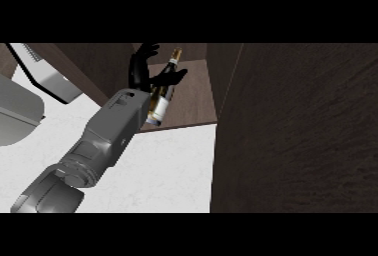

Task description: Pick up the wine, place it into the cabinet and close the cabinet

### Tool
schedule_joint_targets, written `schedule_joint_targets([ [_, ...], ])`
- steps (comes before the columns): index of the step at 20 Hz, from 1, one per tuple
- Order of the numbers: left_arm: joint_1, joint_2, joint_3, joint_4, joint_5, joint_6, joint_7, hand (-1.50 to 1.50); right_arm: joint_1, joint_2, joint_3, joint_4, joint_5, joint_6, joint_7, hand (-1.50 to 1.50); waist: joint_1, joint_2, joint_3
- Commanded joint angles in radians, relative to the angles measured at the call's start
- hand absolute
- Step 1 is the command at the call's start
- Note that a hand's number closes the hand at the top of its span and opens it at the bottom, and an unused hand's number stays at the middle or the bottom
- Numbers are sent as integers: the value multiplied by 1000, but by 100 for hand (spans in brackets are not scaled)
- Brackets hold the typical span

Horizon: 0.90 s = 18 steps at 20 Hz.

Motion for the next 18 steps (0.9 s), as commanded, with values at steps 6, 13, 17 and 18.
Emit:
schedule_joint_targets([
  [6, 42, 3, 16, 9, 8, 32, -53, -150, 0, 10, 8, 13, 2, 12, -15, -150, 5, 7, -1],
  [13, 20, -5, 18, -12, 3, -25, -72, -150, 11, 16, 19, 4, 17, 12, -10, -150, 16, -4, -1],
  [17, 48, -47, 33, -15, 12, -11, -112, -150, 11, 4, 3, -24, 9, -3, 9, -150, 23, -11, -1],
  [18, 7, -23, 32, -21, 11, -50, -81, -150, 29, 21, 22, 18, 14, 34, -29, -150, 17, -7, 0],
])
